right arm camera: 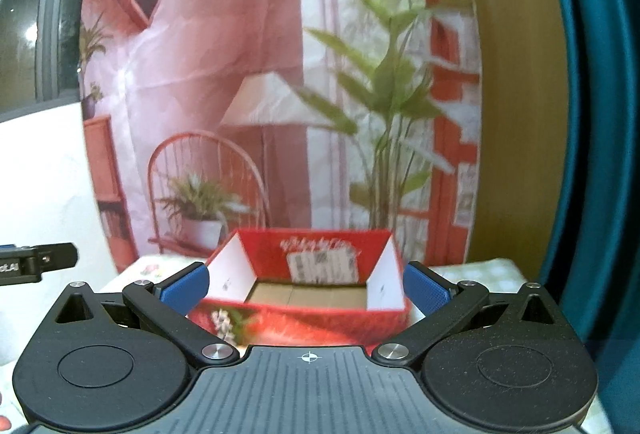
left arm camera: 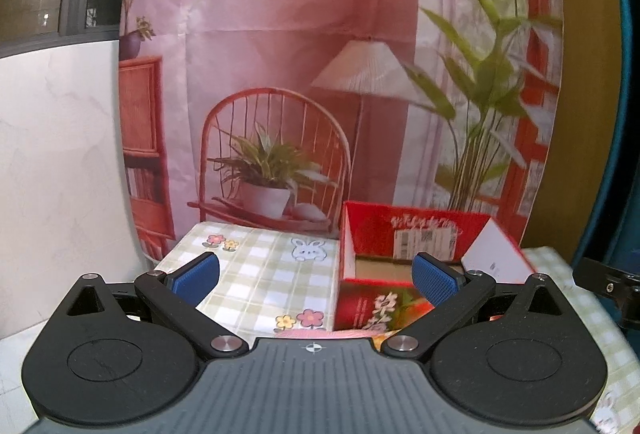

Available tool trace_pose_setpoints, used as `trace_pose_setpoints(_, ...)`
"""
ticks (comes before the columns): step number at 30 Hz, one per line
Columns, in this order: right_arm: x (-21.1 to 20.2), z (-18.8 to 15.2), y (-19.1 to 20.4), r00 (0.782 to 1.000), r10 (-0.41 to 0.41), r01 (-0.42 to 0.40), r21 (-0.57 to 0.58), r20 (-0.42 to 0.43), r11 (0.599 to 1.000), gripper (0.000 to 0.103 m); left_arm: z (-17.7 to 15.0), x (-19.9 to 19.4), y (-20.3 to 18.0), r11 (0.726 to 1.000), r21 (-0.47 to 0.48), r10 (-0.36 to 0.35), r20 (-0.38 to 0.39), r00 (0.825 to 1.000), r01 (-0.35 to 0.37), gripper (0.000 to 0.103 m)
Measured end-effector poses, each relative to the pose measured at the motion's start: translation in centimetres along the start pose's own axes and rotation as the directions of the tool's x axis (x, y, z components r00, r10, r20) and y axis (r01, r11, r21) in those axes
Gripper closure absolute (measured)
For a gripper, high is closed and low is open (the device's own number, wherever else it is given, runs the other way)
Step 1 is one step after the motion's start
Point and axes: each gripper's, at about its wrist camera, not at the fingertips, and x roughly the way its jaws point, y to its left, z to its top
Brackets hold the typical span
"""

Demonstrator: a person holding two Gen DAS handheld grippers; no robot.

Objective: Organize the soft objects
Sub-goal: 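Lower both grippers onto the orange floral pouch and close them on it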

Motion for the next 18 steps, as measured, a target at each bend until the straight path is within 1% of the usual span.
trace_pose_setpoints(3,0.8,-1.7,0.2,1.000,0.019,-0.018,-0.004,0.010,1.000,0.000,-1.3,1.2,0.0,1.000,0.001,0.009,-0.024,1.000,-0.009,0.000)
trace_pose_setpoints(8,2.4,-3.7,0.1,1.000,0.020,-0.021,-0.007,-0.012,1.000,0.000,-3.4,3.4,0.3,0.999,-0.003,-0.038,-0.089,0.995,0.038,0.000)
trace_pose_setpoints(10,3.2,-4.5,-0.3,0.999,0.025,-0.025,0.008,-0.032,1.000,0.000,-4.1,4.3,0.5,0.999,-0.016,-0.052,-0.114,0.992,0.051,0.000)
trace_pose_setpoints(13,4.5,-5.5,-0.8,0.998,0.017,-0.016,0.015,-0.067,1.000,0.000,-5.0,5.8,1.0,0.995,-0.057,-0.092,-0.155,0.984,0.084,0.000)
trace_pose_setpoints(15,5.6,-5.8,-1.0,0.993,0.019,-0.019,0.001,-0.116,1.000,0.000,-5.5,7.0,1.4,0.991,-0.084,-0.116,-0.183,0.976,0.102,0.000)
trace_pose_setpoints(18,7.1,-6.4,-1.2,0.985,-0.020,0.018,-0.013,-0.171,1.000,0.000,-6.3,8.3,1.8,0.987,-0.114,-0.138,-0.211,0.968,0.115,0.004)
